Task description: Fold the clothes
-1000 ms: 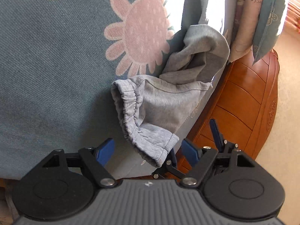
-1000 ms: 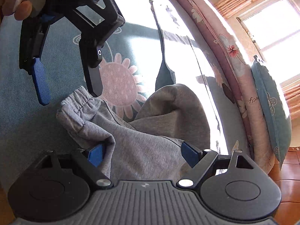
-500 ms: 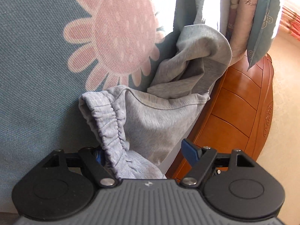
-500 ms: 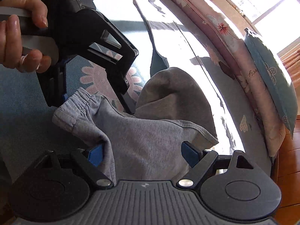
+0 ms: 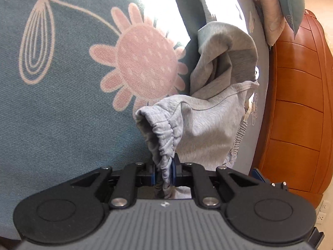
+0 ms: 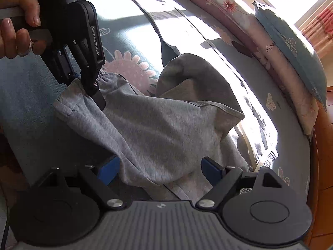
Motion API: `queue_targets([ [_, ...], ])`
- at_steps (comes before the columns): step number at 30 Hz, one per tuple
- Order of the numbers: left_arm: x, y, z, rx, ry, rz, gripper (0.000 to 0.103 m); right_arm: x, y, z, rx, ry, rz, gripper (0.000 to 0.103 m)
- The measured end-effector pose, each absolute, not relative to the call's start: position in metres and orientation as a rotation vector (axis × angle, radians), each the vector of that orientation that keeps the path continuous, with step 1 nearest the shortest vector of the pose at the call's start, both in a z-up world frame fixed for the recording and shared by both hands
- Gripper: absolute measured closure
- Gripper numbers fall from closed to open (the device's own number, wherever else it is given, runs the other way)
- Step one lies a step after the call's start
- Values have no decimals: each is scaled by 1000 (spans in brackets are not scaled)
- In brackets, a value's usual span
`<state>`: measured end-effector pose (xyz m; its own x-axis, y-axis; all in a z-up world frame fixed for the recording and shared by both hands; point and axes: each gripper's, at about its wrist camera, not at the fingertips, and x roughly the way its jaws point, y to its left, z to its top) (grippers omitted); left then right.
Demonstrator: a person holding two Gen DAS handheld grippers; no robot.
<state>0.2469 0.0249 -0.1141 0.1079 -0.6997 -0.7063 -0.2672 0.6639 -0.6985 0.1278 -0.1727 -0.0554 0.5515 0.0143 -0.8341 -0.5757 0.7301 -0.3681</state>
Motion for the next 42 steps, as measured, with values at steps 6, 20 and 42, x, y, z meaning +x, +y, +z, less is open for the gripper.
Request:
queue_targets([
  [6, 255, 80, -75, -705, 1381, -331, 92, 132, -170, -59, -613, 1014, 330, 14],
  [20, 232, 155, -55, -501, 1271, -146, 92, 150, -138, -64, -598, 1074, 334, 14],
  [42, 233, 313, -14, -419, 1157, 247, 92, 178, -89, -68, -541, 1130, 323, 14],
])
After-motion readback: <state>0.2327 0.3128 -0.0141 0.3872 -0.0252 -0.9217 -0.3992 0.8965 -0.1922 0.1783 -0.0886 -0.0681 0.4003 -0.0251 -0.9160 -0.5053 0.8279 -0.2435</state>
